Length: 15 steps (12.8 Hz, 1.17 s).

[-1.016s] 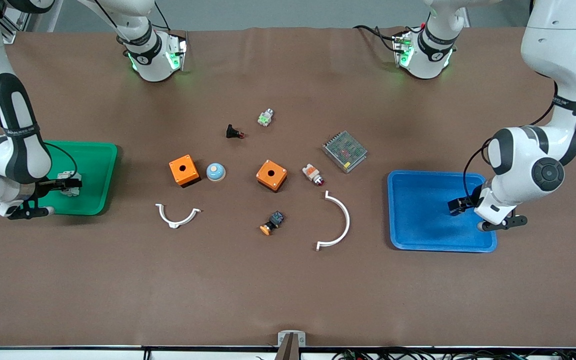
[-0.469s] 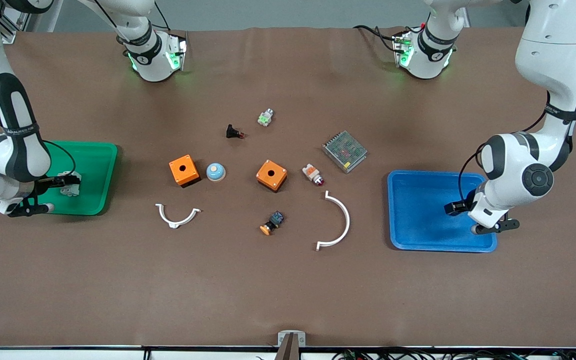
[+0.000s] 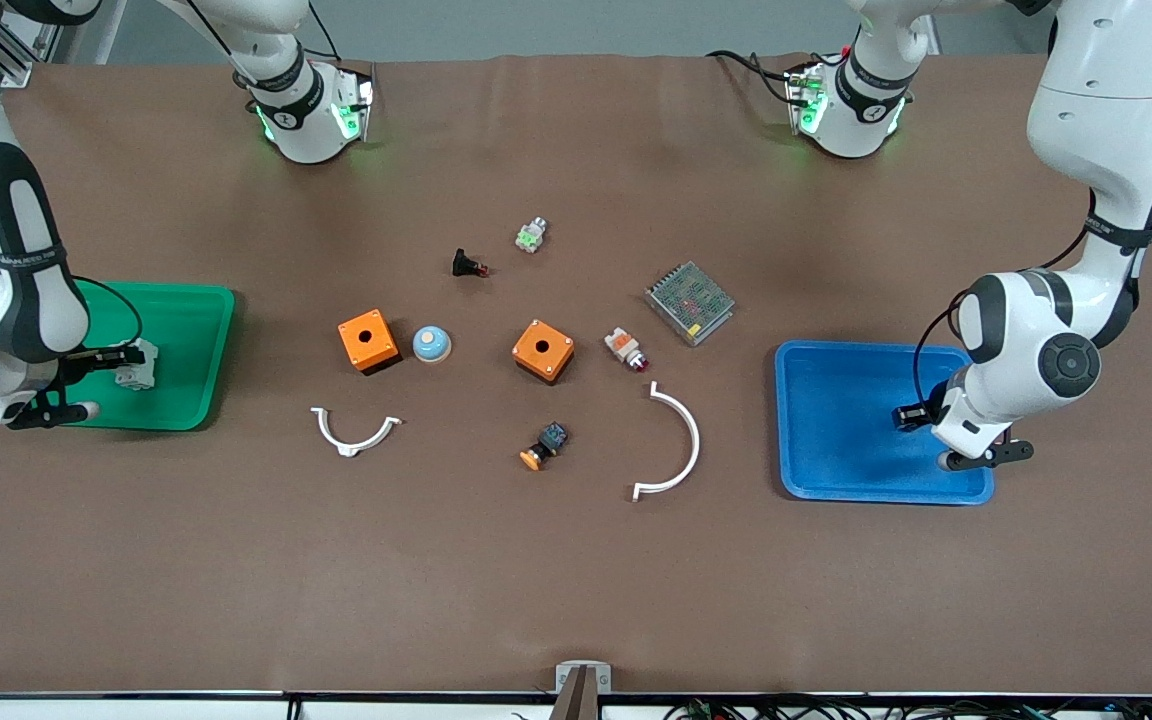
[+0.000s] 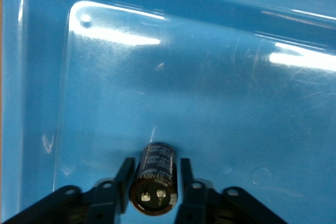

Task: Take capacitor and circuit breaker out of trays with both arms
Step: 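Lower both grippers and close them on the breaker and capacitor, then lift the breaker with the right gripper while the left gripper lifts the capacitor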

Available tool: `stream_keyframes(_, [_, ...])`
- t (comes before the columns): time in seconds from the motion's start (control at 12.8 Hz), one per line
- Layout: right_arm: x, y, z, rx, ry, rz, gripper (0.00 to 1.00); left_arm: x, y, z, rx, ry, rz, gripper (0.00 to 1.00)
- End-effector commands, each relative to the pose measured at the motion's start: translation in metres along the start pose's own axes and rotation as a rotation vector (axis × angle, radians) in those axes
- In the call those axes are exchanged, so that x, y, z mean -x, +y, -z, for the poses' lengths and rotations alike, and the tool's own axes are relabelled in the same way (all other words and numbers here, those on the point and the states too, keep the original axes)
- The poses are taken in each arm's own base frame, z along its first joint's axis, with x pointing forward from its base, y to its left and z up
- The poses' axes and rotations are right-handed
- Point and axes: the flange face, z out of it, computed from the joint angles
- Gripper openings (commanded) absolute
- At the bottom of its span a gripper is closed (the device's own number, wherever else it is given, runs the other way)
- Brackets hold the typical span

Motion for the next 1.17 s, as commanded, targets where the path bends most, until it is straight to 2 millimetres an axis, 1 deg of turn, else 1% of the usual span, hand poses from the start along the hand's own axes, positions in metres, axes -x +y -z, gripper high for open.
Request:
stream_keyframes(0.0, [-0.009, -0.035, 0.102, 0.013, 0.046, 0.067, 0.10, -0.004, -0.003, 0.004, 0.007, 0.001, -0.002, 0.02])
stream_keyframes(0.08, [-0.022, -0.061, 0.144, 0.034, 0.081, 0.110, 0.10, -0.005, -0.003, 0.007, 0.007, 0.007, -0.003, 0.00])
stream_keyframes(0.16, [-0.036, -0.091, 0.169, 0.058, 0.117, 0.139, 0.08, -0.006, -0.001, 0.015, 0.009, 0.021, -0.001, 0.00])
stream_keyframes(0.23, [-0.052, -0.135, 0.182, 0.085, 0.142, 0.143, 0.08, -0.006, 0.006, 0.029, 0.011, 0.042, 0.000, 0.00])
stream_keyframes(0.31, [-0.065, -0.177, 0.186, 0.097, 0.154, 0.104, 0.08, -0.004, 0.024, 0.045, 0.019, 0.055, -0.021, 0.00])
stream_keyframes(0.39, [-0.074, -0.215, 0.184, 0.105, 0.155, 0.068, 0.08, -0.002, 0.036, 0.056, 0.025, 0.051, -0.031, 0.00])
stream_keyframes(0.47, [-0.083, -0.258, 0.179, 0.090, 0.164, 0.036, 0.08, -0.002, 0.054, 0.070, 0.037, 0.047, -0.050, 0.00])
stream_keyframes(0.62, [-0.093, -0.317, 0.163, 0.038, 0.150, -0.022, 0.07, -0.001, 0.090, 0.096, 0.054, 0.022, -0.040, 0.00])
stream_keyframes(0.7, [-0.098, -0.346, 0.156, 0.038, 0.153, -0.052, 0.07, 0.001, 0.113, 0.108, 0.063, 0.003, -0.022, 0.00])
stream_keyframes(0.78, [-0.102, -0.373, 0.149, 0.043, 0.169, -0.068, 0.07, 0.005, 0.137, 0.113, 0.075, -0.003, -0.006, 0.00])
stream_keyframes(0.94, [-0.112, -0.424, 0.124, 0.047, 0.179, -0.130, 0.07, 0.019, 0.195, 0.118, 0.082, 0.007, 0.039, 0.00])
stream_keyframes(1.02, [-0.115, -0.453, 0.115, 0.052, 0.187, -0.142, 0.07, 0.024, 0.222, 0.116, 0.086, 0.008, 0.064, 0.00])
stream_keyframes(1.09, [-0.119, -0.474, 0.107, 0.056, 0.191, -0.158, 0.07, 0.031, 0.254, 0.112, 0.092, 0.005, 0.099, 0.00])
